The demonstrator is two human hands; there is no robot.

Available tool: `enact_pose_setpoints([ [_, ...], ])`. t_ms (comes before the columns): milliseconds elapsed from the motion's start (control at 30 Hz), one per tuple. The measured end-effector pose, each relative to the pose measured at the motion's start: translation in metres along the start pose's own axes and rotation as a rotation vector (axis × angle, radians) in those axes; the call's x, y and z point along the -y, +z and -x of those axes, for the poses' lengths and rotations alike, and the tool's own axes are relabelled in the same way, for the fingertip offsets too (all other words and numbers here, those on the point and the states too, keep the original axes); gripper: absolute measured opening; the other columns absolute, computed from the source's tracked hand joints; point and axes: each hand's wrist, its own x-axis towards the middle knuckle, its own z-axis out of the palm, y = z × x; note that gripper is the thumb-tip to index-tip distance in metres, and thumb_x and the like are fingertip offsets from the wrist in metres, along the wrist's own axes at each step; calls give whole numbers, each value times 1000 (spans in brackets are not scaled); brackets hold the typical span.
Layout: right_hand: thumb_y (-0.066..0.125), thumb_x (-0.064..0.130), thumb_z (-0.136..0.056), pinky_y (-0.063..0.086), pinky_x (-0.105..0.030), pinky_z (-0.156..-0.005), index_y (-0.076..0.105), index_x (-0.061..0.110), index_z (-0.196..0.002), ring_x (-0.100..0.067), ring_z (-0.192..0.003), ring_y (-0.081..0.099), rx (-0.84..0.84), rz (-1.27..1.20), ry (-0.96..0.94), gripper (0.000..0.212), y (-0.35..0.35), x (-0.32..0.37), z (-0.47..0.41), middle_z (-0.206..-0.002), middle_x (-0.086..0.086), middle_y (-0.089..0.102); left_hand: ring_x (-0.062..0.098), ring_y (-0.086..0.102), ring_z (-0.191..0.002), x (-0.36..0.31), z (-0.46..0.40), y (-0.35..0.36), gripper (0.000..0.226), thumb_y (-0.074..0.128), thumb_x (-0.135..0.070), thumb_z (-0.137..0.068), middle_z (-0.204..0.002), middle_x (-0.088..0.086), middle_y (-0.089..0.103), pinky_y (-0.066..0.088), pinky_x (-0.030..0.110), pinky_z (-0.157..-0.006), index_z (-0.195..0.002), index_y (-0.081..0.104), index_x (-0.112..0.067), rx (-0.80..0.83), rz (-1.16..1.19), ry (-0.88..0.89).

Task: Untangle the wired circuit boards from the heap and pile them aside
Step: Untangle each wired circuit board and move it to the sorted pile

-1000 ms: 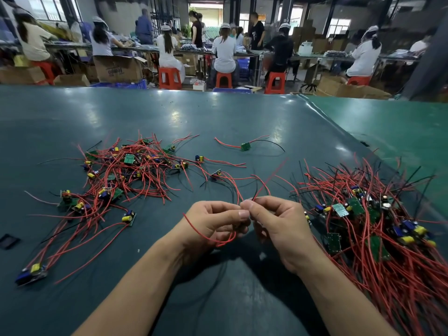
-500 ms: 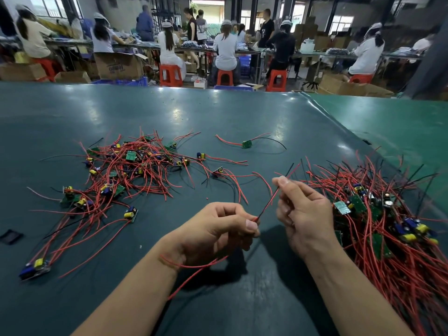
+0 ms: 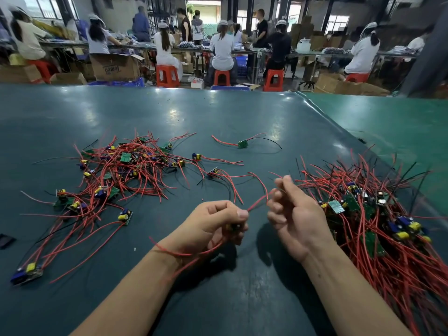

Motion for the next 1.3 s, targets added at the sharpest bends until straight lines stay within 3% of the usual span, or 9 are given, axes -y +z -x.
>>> enact_pose_setpoints([
  [100,70,42,-71,26,-15,-33,69,13,-84,-6,-40,41,90,339,16,32,3,-11,7,-56,3,52,15,53,-45,-1,-4,-1,15,66,-5,-70,-55,9,58,47,23,-47,-56,59,-8,-145,11,76],
  [200,71,24,-83,26,-13,-34,75,11,-74,-5,-39,39,125,464,18,16,5,-20,11,-52,3,51,16,52,-48,3,-4,-3,30,66,1,-78,-55,8,59,44,24,-50,-52,63,-12,-198,-112,124],
  [300,68,10,-87,24,-13,-35,74,9,-70,-5,-36,36,56,459,8,18,3,-20,8,-48,3,49,13,51,-46,6,-2,-2,32,65,6,-84,-56,8,62,43,20,-48,-56,62,-9,-201,-238,150],
  [567,68,16,-90,27,-16,-35,70,11,-58,-7,-36,38,115,736,-120,32,0,-17,11,-48,2,54,11,51,-48,8,0,-1,30,70,4,-83,-56,5,64,41,19,-51,-58,62,-10,-198,-458,195],
  [733,63,17,-93,23,-13,-33,72,6,-71,-5,-36,35,-22,483,-104,26,1,-8,5,-49,4,50,14,56,-46,0,2,-2,36,69,1,-75,-54,8,57,44,20,-44,-44,58,-15,-38,-176,43],
  [933,50,20,-96,15,-13,-26,49,12,-62,-3,-28,22,-78,17,178,35,1,0,2,-41,7,27,14,61,-50,3,6,1,28,61,-1,-73,-56,4,59,48,21,-45,-47,59,-13,147,-24,-111],
  [1167,54,19,-98,17,-14,-29,62,5,-74,-2,-33,28,-130,86,-23,29,1,-1,-1,-46,6,42,13,62,-52,2,6,-5,20,66,-3,-71,-59,5,63,49,21,-48,-53,68,-11,126,-34,-83],
  [1233,51,18,-98,15,-13,-29,53,10,-64,-4,-30,24,-185,67,-61,36,0,-1,-1,-42,6,34,13,63,-53,0,7,-6,7,80,-9,-69,-61,6,67,48,19,-50,-64,74,-11,193,-90,-86],
  [1300,49,19,-97,15,-13,-28,42,15,-58,-5,-28,21,-205,-2,4,40,-1,1,-2,-39,6,28,12,63,-54,1,7,-5,23,89,-29,-63,-66,5,69,46,17,-48,-74,77,-13,295,-124,-117],
])
